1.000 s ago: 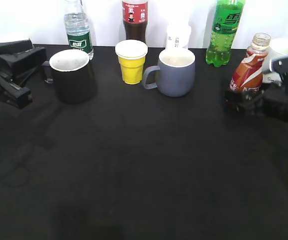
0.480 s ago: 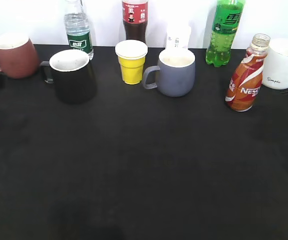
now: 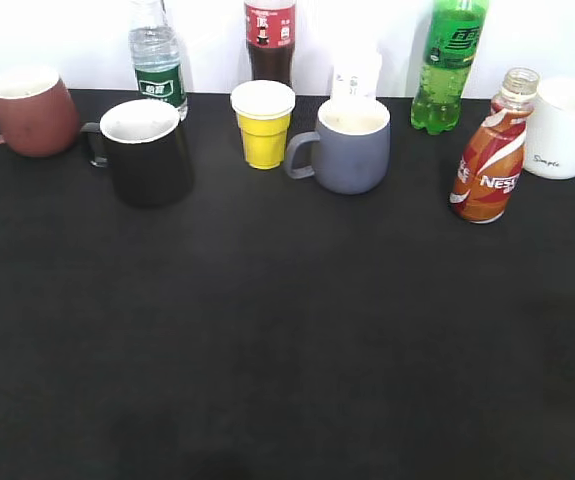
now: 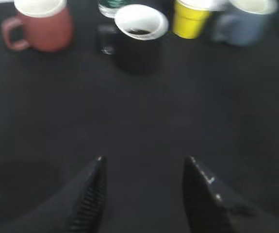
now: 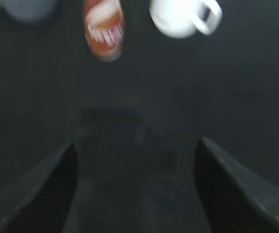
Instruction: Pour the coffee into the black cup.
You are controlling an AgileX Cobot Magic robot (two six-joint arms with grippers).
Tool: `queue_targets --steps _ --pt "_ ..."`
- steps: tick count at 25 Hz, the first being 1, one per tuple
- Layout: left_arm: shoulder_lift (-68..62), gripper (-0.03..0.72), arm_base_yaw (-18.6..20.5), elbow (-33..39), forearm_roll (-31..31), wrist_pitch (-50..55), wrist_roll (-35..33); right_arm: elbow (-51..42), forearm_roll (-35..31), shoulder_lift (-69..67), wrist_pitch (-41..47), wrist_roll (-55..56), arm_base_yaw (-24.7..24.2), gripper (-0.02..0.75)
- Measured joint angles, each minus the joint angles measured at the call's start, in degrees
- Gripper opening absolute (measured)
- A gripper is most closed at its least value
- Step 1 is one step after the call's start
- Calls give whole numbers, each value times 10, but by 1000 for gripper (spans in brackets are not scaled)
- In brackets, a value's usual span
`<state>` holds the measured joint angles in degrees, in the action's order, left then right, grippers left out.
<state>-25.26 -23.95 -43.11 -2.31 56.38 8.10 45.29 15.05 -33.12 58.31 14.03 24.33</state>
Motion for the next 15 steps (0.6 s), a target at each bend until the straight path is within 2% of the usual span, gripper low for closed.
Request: queue_targets --steps 4,7,10,15 --pt "171 390 0 79 0 45 -5 -72 -18 166 73 -5 0 580" --pt "233 390 0 128 -23 53 -7 -143 -31 251 80 -6 0 580" --pt "236 390 0 130 -24 50 -13 -164 -32 286 32 -9 0 580" --pt "236 390 0 130 -22 49 -21 -165 -32 286 24 -13 0 580"
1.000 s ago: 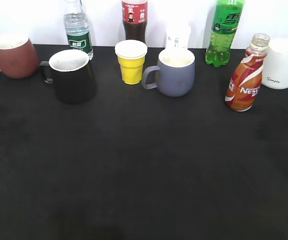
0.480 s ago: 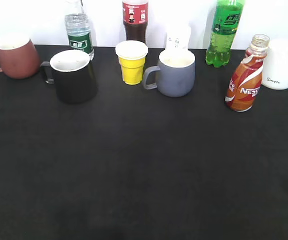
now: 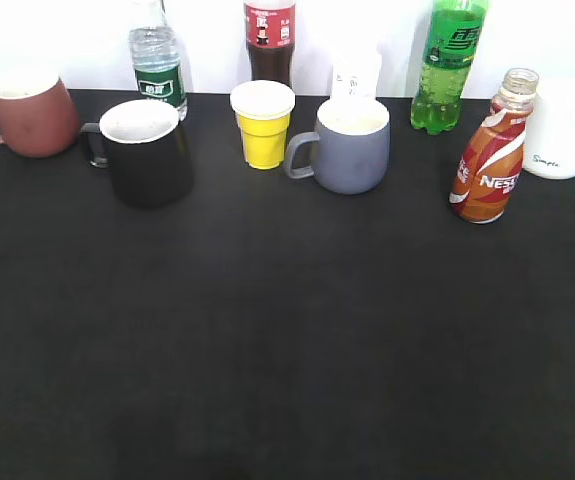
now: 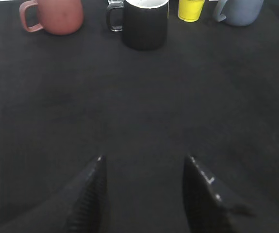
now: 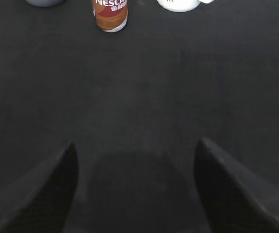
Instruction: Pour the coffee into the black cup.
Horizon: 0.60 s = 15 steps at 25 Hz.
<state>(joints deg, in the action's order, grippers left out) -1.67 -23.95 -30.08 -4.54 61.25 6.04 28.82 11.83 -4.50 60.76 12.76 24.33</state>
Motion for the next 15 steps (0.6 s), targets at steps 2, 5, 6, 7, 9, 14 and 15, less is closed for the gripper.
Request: queue_targets --steps 2,5,6,7,9,14,15 --pt "1 385 0 0 0 0 0 0 -1 0 0 0 0 580" --pt "2 361 2 0 0 0 0 0 -1 0 0 0 -7 580" --pt "3 350 26 0 0 0 0 0 -1 0 0 0 -32 580" --pt "3 346 36 0 0 0 0 0 -1 0 0 0 -44 580" --pt "6 328 92 0 0 0 0 0 -1 8 -1 0 -99 580" --pt "21 277 214 1 1 0 0 0 -2 50 -2 0 -182 580" --pt "21 277 218 1 1 0 0 0 -2 50 -2 0 -190 580"
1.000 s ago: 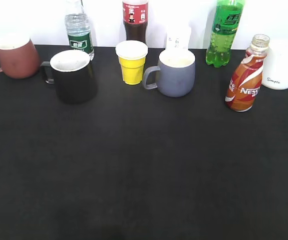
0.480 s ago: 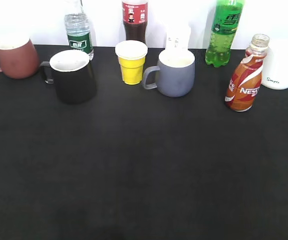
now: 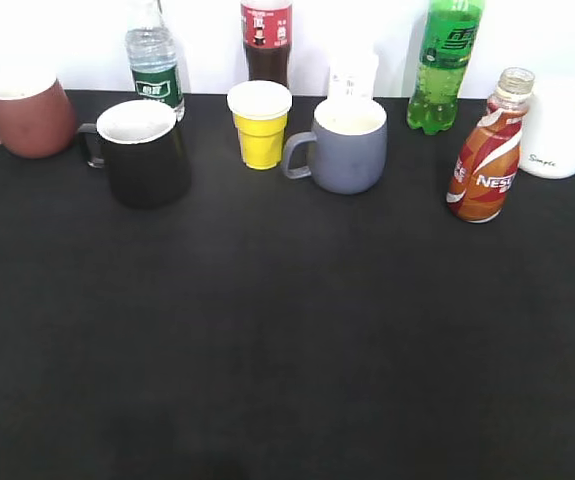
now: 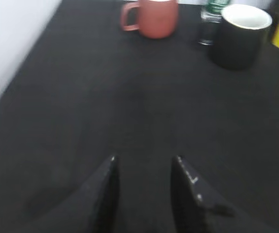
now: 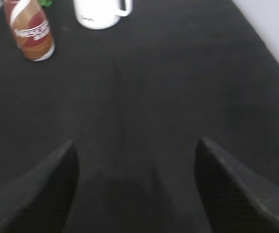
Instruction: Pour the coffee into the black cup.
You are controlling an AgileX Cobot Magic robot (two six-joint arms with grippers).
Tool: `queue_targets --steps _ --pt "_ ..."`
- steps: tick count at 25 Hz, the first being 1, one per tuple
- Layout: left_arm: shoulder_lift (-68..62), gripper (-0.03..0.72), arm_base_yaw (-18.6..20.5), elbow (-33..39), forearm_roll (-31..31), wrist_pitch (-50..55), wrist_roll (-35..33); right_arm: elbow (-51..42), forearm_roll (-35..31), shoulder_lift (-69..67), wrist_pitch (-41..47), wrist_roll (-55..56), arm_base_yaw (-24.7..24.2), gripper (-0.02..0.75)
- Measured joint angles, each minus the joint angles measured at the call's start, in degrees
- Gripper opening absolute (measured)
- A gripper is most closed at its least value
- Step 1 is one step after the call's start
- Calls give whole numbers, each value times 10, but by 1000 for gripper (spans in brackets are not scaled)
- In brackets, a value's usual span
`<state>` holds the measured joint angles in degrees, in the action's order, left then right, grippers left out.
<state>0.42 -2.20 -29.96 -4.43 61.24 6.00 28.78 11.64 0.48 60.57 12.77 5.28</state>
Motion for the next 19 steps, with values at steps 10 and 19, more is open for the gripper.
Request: queue_targets --steps 10,19 --pt "0 242 0 0 0 0 0 0 0 0 0 0 -4 580" --pt "0 239 0 0 0 0 0 0 0 0 0 0 -4 580"
